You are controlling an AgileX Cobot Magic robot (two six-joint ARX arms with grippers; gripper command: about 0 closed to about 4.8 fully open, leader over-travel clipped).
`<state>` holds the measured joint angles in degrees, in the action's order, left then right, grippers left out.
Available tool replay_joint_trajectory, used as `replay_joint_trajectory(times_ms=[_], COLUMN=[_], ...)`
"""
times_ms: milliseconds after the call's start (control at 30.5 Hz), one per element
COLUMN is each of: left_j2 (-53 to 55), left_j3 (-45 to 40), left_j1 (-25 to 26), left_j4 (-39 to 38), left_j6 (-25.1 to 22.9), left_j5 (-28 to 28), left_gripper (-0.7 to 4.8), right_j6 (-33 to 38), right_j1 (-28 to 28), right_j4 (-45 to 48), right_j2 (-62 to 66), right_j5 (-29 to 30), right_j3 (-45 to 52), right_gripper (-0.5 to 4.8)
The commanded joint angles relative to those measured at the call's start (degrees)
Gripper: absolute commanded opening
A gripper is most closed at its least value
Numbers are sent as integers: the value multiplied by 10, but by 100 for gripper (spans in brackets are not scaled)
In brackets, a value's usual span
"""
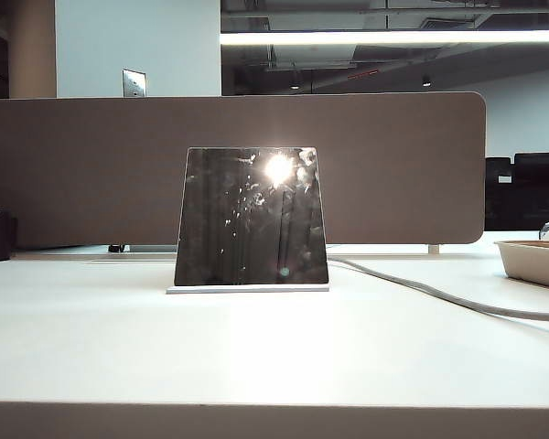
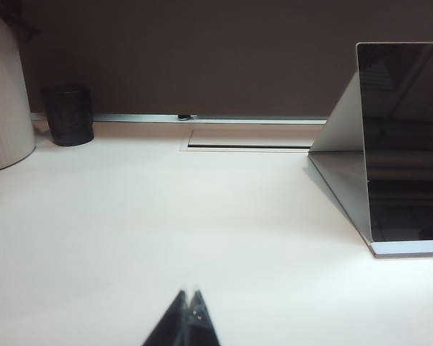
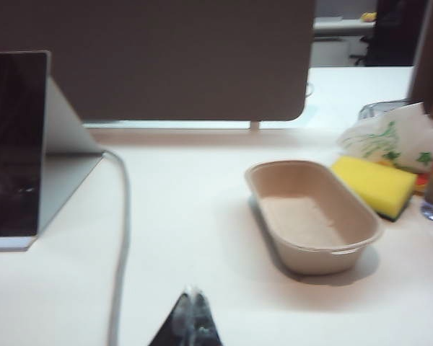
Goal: Push the base of the mirror on the table to move it forward for a short distance.
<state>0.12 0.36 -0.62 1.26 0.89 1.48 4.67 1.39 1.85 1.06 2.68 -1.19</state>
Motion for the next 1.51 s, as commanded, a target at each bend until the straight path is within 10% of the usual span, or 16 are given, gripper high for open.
replay_joint_trajectory(times_ms=[33,1507], left_j2=[0,0], left_j3=[1,1], left_j1=[0,0], left_j4=[5,5], left_j6=[-2,-2], left_j5=[-2,-2], left_gripper=[-1,-1], right_j6=[1,-13], right_j1=[-5,5], right_j4=[18,5], right_j2=[-8,-8], right_j5=[1,-16], right_j3=[6,6], right_gripper=[-1,-1])
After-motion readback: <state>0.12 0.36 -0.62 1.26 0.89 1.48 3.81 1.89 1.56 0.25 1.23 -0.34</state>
